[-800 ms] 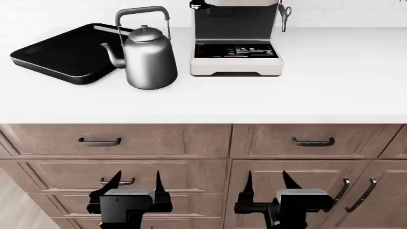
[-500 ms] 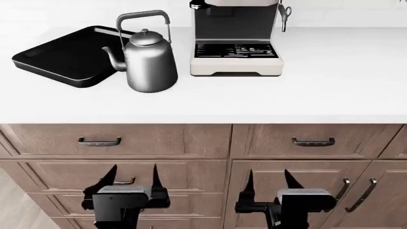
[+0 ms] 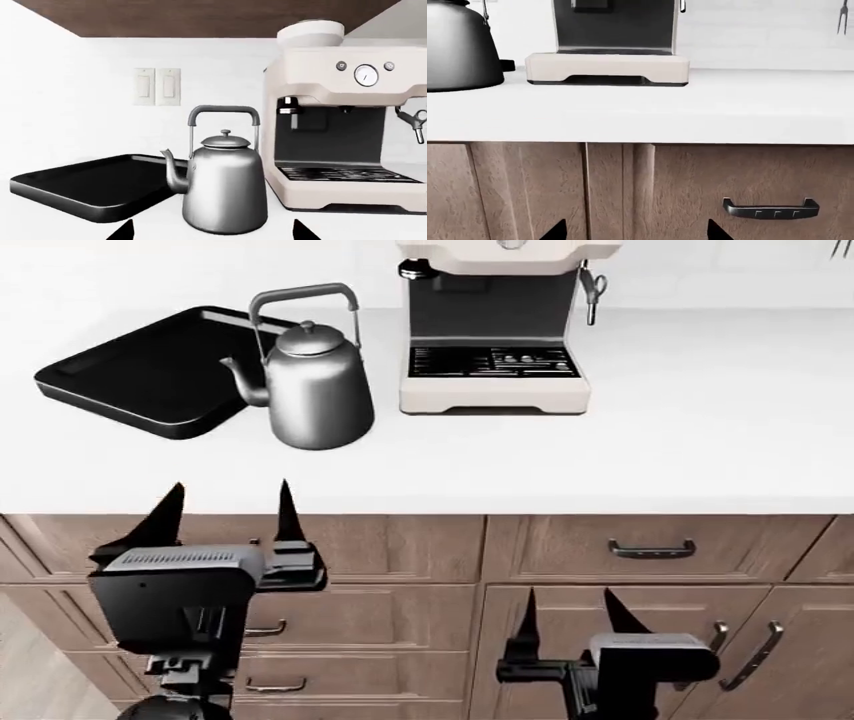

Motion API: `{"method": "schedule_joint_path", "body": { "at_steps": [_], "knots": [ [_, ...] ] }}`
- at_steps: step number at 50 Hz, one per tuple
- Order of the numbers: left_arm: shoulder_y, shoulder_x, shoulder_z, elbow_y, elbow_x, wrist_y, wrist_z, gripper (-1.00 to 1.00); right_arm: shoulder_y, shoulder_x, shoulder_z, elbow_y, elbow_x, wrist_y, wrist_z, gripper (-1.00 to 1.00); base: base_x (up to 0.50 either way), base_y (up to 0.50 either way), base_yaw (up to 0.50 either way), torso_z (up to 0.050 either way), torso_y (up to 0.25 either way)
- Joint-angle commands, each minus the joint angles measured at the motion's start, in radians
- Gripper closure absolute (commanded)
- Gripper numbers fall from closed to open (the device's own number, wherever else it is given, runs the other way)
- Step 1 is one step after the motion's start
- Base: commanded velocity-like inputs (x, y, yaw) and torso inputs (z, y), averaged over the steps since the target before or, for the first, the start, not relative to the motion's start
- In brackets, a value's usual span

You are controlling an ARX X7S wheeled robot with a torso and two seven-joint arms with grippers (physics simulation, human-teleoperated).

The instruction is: Pick the kettle from the counter and place it on the tray. Then pick the mug from the cabinet and place it on the tray. Then close the cabinet doors.

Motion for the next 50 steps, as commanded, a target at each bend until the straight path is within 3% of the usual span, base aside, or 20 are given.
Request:
{"method": "schedule_joint_path", "body": {
  "at_steps": [1, 9, 17, 29, 40, 46, 50],
  "knots": [
    [-0.294, -0.044, 0.018, 0.168, 0.003, -0.314, -0.051, -1.0, -0.014, 0.016, -0.017, -0.088, 0.029, 0.05, 0.013, -1.0, 0.0, 0.0, 0.0, 0.05, 0.016],
    [-0.768, -0.03, 0.026, 0.267, -0.042, -0.804, -0.069, -1.0, -0.026, 0.027, -0.024, -0.151, 0.043, 0.068, 0.027, -1.0, 0.0, 0.0, 0.0, 0.05, 0.014],
    [-1.224, 0.007, 0.017, 0.128, -0.071, -1.033, -0.067, -1.0, -0.035, 0.038, -0.032, -0.164, 0.052, 0.062, 0.037, -1.0, 0.0, 0.0, 0.0, 0.05, 0.014],
    [-1.723, 0.032, 0.103, -0.378, -0.039, -0.934, -0.067, -1.0, -0.047, 0.054, -0.048, -0.207, 0.05, 0.067, 0.056, -1.0, 0.0, 0.0, 0.0, 0.05, 0.014],
    [-2.022, 0.104, 0.108, -1.057, -0.052, -0.69, -0.148, -1.0, -0.056, 0.067, -0.055, -0.231, 0.059, 0.074, 0.069, -1.0, 0.0, 0.0, 0.0, 0.05, 0.014],
    [-2.222, 0.109, 0.233, -1.555, -0.128, -0.475, -0.161, -1.0, -0.057, 0.074, -0.06, -0.249, 0.057, 0.086, 0.079, -1.0, 0.0, 0.0, 0.0, 0.05, 0.014],
    [-2.234, 0.11, 0.232, -1.603, -0.16, -0.508, -0.173, -1.0, -0.053, 0.078, -0.062, -0.262, 0.059, 0.097, 0.084, -1.0, 0.0, 0.0, 0.0, 0.05, 0.014]
  ]
}}
